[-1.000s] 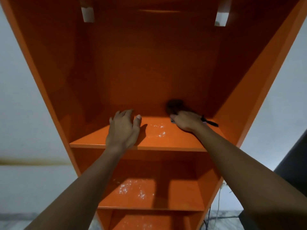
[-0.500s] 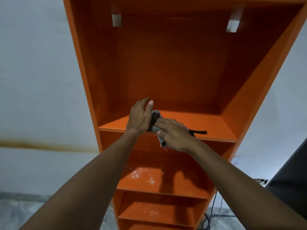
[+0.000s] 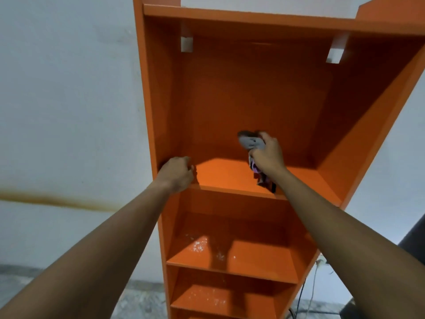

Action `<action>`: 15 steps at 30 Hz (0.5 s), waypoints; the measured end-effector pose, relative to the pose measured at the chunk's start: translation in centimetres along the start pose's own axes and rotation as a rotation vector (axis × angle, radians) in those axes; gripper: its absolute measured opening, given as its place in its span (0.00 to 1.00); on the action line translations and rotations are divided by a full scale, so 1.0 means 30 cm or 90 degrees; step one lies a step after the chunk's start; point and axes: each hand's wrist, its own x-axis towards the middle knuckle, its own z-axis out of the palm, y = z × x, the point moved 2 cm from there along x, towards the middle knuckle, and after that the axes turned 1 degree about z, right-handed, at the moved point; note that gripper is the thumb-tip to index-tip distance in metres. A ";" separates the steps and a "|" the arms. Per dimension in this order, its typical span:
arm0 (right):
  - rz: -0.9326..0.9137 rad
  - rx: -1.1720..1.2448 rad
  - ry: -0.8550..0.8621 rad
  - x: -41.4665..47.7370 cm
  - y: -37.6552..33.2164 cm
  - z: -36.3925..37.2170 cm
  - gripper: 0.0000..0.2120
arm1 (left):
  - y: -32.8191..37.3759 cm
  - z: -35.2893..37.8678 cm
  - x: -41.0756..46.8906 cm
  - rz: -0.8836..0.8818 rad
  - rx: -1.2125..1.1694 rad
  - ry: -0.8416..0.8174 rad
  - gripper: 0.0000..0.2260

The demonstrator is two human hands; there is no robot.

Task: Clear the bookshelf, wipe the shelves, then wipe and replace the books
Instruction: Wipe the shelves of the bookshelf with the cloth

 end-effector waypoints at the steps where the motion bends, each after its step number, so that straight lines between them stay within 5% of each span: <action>1: 0.029 -0.098 -0.029 0.017 0.025 0.010 0.29 | -0.015 0.012 -0.003 0.005 0.019 -0.007 0.13; 5: 0.103 -0.351 -0.186 0.053 0.092 0.083 0.28 | -0.060 0.072 -0.011 0.056 0.128 0.057 0.18; 15: -0.005 -0.272 -0.332 0.175 -0.083 0.380 0.27 | -0.077 0.117 0.004 0.057 0.173 0.147 0.25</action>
